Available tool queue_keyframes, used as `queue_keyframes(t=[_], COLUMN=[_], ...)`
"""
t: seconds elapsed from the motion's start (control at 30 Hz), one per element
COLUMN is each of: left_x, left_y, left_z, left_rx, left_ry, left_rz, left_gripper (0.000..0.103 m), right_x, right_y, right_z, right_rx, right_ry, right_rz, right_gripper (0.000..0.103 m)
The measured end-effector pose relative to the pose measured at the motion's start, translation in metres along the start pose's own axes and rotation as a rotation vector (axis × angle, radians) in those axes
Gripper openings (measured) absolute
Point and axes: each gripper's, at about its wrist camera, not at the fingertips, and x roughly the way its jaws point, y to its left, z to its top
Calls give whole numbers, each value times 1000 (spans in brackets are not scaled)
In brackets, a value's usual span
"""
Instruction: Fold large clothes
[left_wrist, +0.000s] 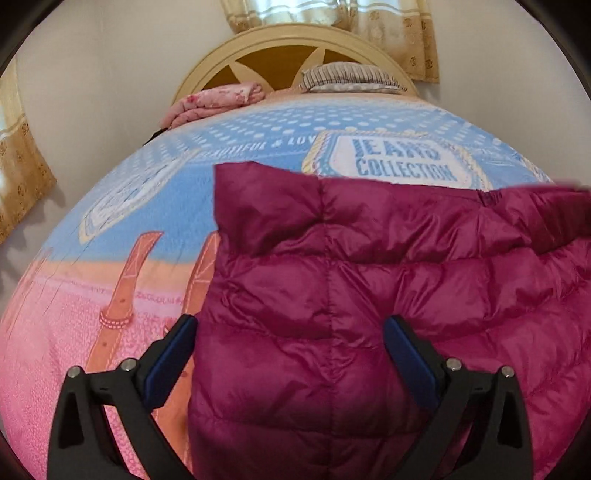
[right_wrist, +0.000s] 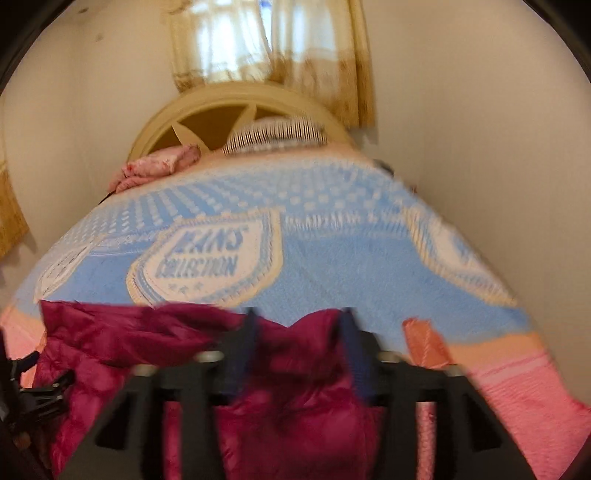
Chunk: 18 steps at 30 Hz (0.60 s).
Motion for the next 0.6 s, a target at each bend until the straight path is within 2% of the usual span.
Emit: queue_keyframes(t=[0.07, 0.1, 0.2, 0.23, 0.3, 0.4, 0.5, 0.6], left_x=[1, 2, -3, -13, -32, -46, -24, 7], left_y=[4, 7, 5, 4, -9, -35, -54, -56], left_z=[1, 1, 5, 9, 16, 25, 24, 15], left_rx=[-3, -12, -66, -80, -66, -5, 49, 37], left_ry=[6, 12, 28, 2, -62, -114, -68, 1], left_rz=[11, 28, 33, 21, 27, -13, 2, 5], left_gripper=[103, 103, 101, 101, 103, 103, 103, 103], right_x=[-23, -28, -22, -9, 10, 42, 62, 69], right_y=[13, 20, 40, 57, 80, 91, 91, 89], right_z=[5, 6, -7, -19, -36, -52, -66, -79], right_rx=[-6, -9, 17, -10, -74, -44, -25, -14], right_ry=[-85, -89, -6, 71, 125, 193, 229, 248], right_rz=[15, 65, 222, 290, 277, 267, 235, 233], right_gripper=[81, 81, 80, 60, 23, 23, 23, 23])
